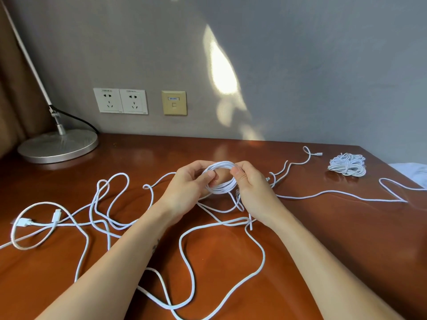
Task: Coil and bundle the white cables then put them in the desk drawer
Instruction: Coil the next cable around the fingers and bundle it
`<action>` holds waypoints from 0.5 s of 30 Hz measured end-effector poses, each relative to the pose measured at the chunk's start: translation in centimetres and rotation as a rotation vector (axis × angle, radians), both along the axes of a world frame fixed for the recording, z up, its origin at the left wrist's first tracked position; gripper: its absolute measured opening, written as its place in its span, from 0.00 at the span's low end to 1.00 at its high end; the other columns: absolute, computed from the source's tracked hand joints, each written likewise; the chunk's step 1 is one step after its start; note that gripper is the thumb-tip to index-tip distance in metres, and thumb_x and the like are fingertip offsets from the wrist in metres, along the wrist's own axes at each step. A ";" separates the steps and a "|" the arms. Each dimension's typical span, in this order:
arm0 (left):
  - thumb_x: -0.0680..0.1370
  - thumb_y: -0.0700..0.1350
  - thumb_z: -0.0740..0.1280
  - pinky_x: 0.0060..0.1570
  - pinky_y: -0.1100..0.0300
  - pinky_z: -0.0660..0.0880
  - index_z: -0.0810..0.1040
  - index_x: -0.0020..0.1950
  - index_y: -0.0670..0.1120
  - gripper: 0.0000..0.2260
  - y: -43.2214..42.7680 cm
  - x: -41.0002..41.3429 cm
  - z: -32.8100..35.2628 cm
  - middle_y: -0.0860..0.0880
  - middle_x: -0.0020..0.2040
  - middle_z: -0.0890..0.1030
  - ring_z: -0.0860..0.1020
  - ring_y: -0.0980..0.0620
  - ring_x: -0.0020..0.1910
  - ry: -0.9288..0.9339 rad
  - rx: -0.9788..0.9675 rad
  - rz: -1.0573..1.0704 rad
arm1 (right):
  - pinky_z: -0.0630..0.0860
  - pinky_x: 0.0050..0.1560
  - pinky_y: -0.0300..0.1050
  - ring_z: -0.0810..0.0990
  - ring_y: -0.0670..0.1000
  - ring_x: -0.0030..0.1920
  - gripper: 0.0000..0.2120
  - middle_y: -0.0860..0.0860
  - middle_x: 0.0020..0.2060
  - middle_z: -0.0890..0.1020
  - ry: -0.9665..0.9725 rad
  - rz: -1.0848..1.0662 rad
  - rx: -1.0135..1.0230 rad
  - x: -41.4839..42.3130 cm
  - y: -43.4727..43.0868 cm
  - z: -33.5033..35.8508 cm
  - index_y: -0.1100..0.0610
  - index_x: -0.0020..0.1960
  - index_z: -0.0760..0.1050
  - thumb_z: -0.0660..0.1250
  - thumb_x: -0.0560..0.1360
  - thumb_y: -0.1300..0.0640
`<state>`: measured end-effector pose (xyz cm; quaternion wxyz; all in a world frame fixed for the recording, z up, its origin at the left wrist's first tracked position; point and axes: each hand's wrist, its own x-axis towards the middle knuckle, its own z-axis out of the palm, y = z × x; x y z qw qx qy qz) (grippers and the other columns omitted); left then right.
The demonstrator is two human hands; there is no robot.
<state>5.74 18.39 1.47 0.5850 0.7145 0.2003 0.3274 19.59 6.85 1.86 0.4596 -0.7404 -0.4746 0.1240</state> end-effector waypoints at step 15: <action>0.83 0.51 0.66 0.47 0.59 0.83 0.84 0.52 0.48 0.10 -0.2 0.0 0.0 0.50 0.45 0.86 0.84 0.52 0.42 0.076 0.142 0.119 | 0.72 0.68 0.46 0.75 0.46 0.63 0.16 0.43 0.59 0.76 0.174 0.004 0.047 0.4 -0.1 0.4 0.48 0.70 0.70 0.52 0.87 0.45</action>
